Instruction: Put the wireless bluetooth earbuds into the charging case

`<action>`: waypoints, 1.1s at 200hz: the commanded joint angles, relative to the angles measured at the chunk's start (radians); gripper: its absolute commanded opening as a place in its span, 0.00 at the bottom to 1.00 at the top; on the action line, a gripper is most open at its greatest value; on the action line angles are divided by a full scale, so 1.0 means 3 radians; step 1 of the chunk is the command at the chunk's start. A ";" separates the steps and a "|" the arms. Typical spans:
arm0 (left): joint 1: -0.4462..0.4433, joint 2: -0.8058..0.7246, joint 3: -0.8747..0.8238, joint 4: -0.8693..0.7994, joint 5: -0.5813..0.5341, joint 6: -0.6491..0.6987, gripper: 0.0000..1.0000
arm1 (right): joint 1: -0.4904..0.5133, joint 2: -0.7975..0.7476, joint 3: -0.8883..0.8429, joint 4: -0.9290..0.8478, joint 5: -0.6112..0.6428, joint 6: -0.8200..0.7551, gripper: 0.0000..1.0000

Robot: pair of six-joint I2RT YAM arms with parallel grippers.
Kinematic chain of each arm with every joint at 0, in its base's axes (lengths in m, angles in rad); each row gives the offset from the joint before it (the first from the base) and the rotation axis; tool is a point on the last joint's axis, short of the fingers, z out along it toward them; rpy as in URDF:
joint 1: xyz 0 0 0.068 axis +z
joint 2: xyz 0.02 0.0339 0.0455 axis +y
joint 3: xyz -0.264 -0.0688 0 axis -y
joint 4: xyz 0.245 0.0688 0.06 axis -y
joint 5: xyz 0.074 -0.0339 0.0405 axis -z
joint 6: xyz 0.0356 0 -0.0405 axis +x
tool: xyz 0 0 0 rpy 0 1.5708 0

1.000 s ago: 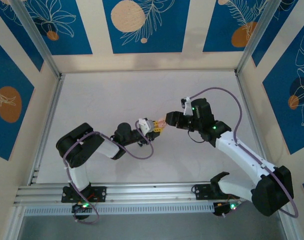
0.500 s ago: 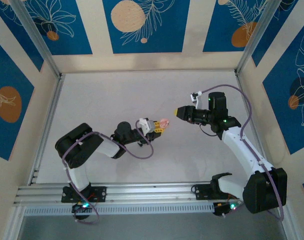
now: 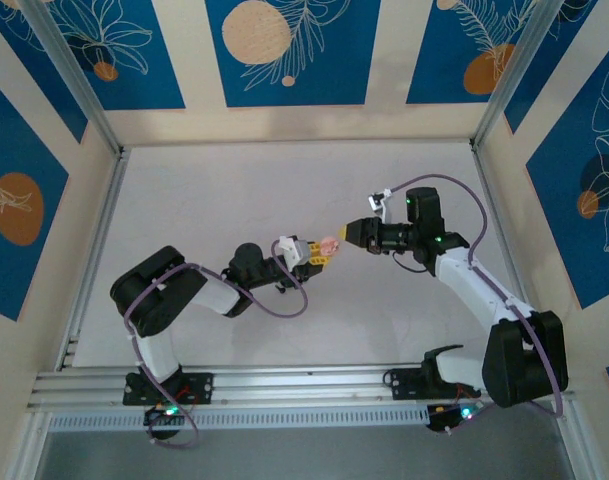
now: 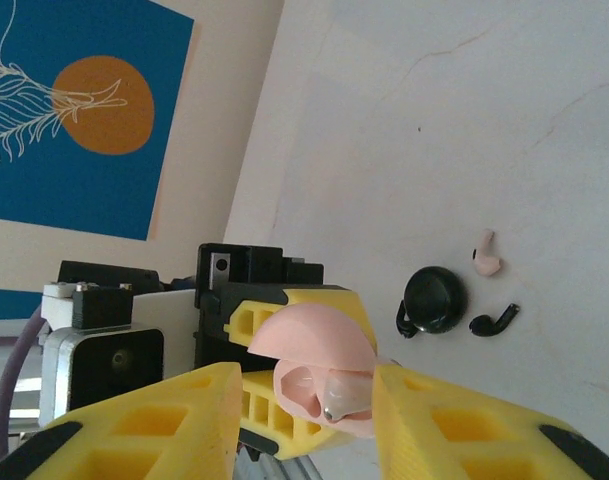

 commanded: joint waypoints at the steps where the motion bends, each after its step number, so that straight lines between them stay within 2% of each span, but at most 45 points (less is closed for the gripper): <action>1: -0.0045 -0.0113 0.0070 0.0170 0.0105 -0.0001 0.12 | 0.0045 0.0061 -0.0035 0.0048 -0.0092 -0.0033 0.39; 43: -0.0040 -0.0134 0.0057 0.0170 0.0074 0.0002 0.12 | 0.0106 0.0130 -0.0039 0.0096 -0.0117 -0.0032 0.38; 142: -0.0042 -0.0120 0.0034 0.0170 0.0044 -0.0006 0.12 | 0.0151 0.0071 -0.0029 -0.0084 -0.0176 -0.0150 0.28; 220: -0.0042 -0.0111 -0.0004 0.0169 -0.0013 0.0009 0.11 | 0.0207 0.0014 0.0027 -0.0205 -0.0190 -0.0229 0.29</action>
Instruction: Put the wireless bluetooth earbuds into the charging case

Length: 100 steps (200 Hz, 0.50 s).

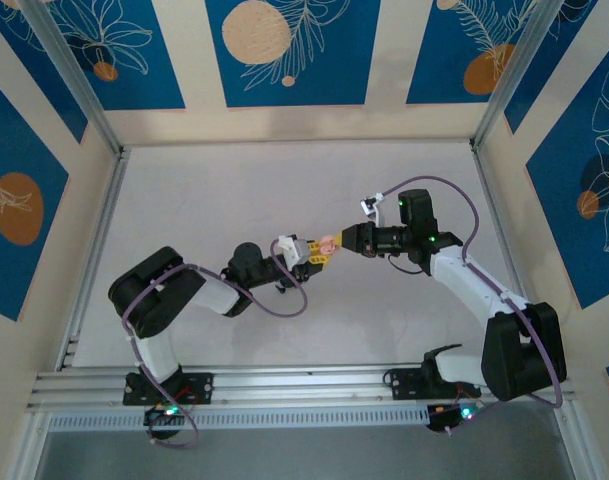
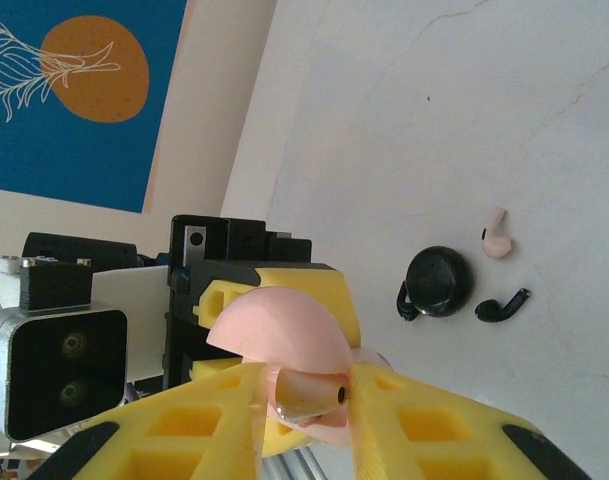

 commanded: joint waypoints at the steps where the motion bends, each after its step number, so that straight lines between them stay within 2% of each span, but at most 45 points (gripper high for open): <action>1: -0.0042 -0.0074 -0.0008 0.0150 -0.0013 0.0007 0.11 | 0.0082 -0.0090 0.0042 -0.0185 -0.0144 -0.0080 0.29; 72: -0.0040 -0.0075 -0.0009 0.0150 -0.0001 0.0020 0.11 | 0.0067 -0.0183 0.0089 -0.0385 -0.0058 -0.0174 0.32; 100: -0.0042 -0.0084 -0.0013 0.0150 0.0008 0.0021 0.11 | 0.0036 -0.0213 0.0186 -0.0589 0.0058 -0.0290 0.40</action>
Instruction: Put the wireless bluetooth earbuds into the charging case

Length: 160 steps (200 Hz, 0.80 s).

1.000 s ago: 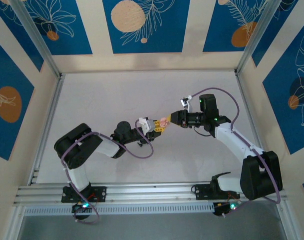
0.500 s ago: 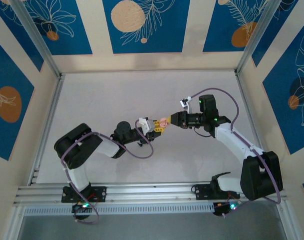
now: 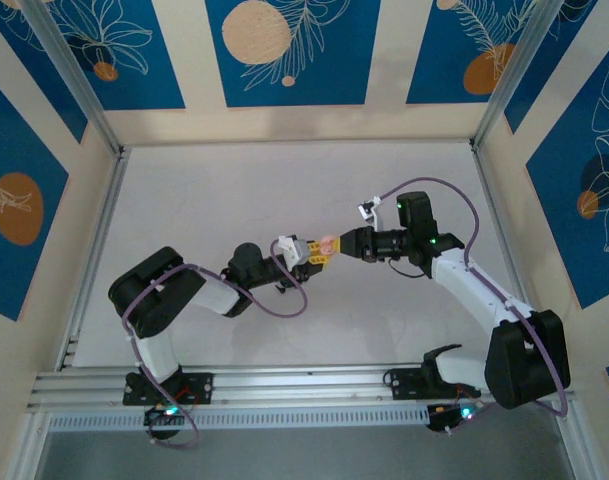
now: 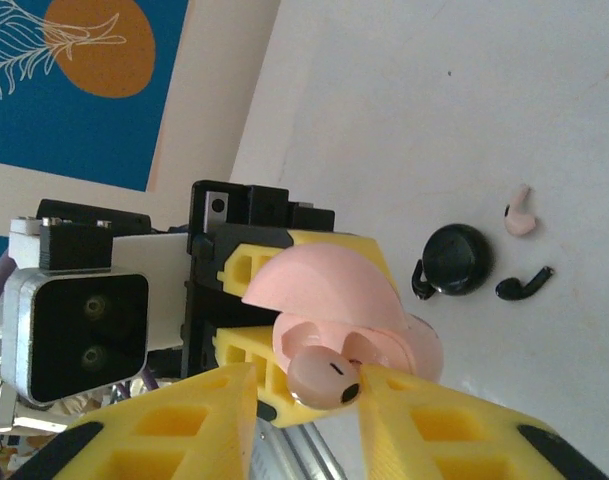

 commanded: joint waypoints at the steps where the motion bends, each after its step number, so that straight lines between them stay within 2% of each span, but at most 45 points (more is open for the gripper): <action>1: -0.0038 -0.0083 -0.0004 0.0142 0.0013 0.0023 0.11 | -0.0024 -0.0081 0.0158 -0.0293 0.0065 -0.0157 0.40; 53: -0.0035 -0.0084 -0.0004 0.0142 0.0018 0.0025 0.11 | -0.0037 -0.0106 0.0331 -0.0562 0.0210 -0.0292 0.43; 121: -0.0034 -0.0085 -0.0010 0.0142 0.0028 0.0030 0.11 | 0.0001 -0.0160 0.0493 -0.0720 0.0483 -0.0366 0.29; 160: -0.0038 -0.0094 -0.0010 0.0142 0.0018 0.0030 0.11 | 0.0025 -0.0073 0.0554 -0.0685 0.0387 -0.0369 0.20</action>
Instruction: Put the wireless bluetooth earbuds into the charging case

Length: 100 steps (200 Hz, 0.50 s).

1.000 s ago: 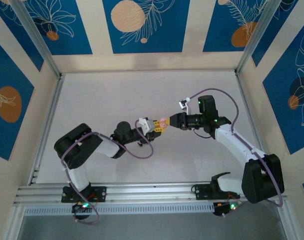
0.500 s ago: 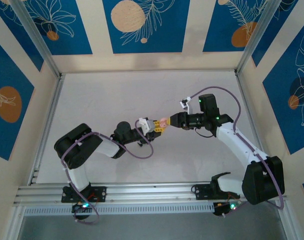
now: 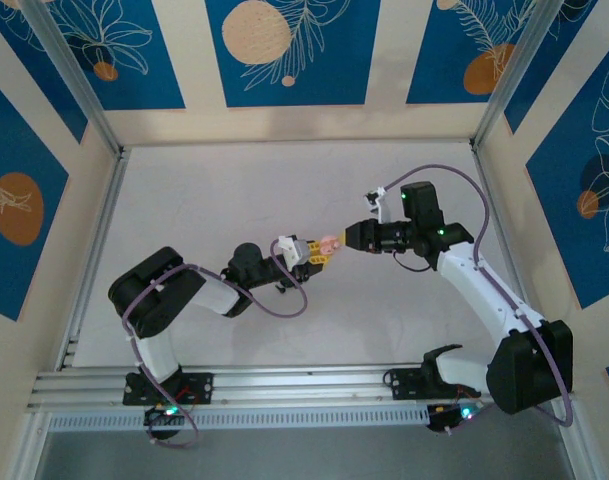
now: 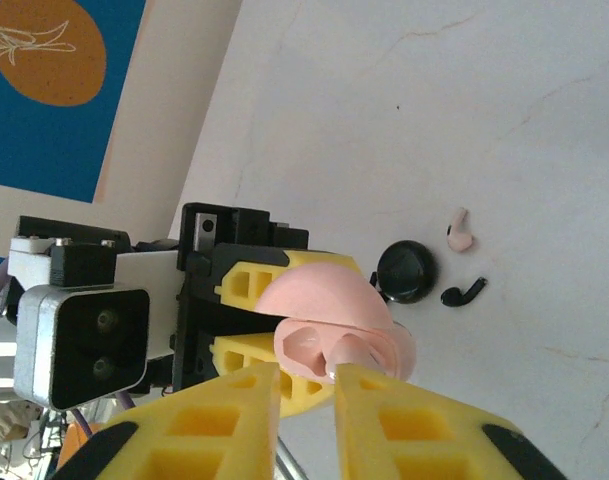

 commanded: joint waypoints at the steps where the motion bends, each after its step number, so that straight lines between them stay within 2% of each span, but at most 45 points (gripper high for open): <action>1: -0.0038 -0.0090 -0.0009 0.0142 0.0018 0.0032 0.11 | 0.0038 0.0013 0.0107 -0.0056 -0.0042 -0.0054 0.20; 100: -0.0038 -0.0083 0.0015 0.0140 0.0033 0.0022 0.11 | 0.0141 0.0245 -0.0050 0.0034 -0.0036 -0.0058 0.20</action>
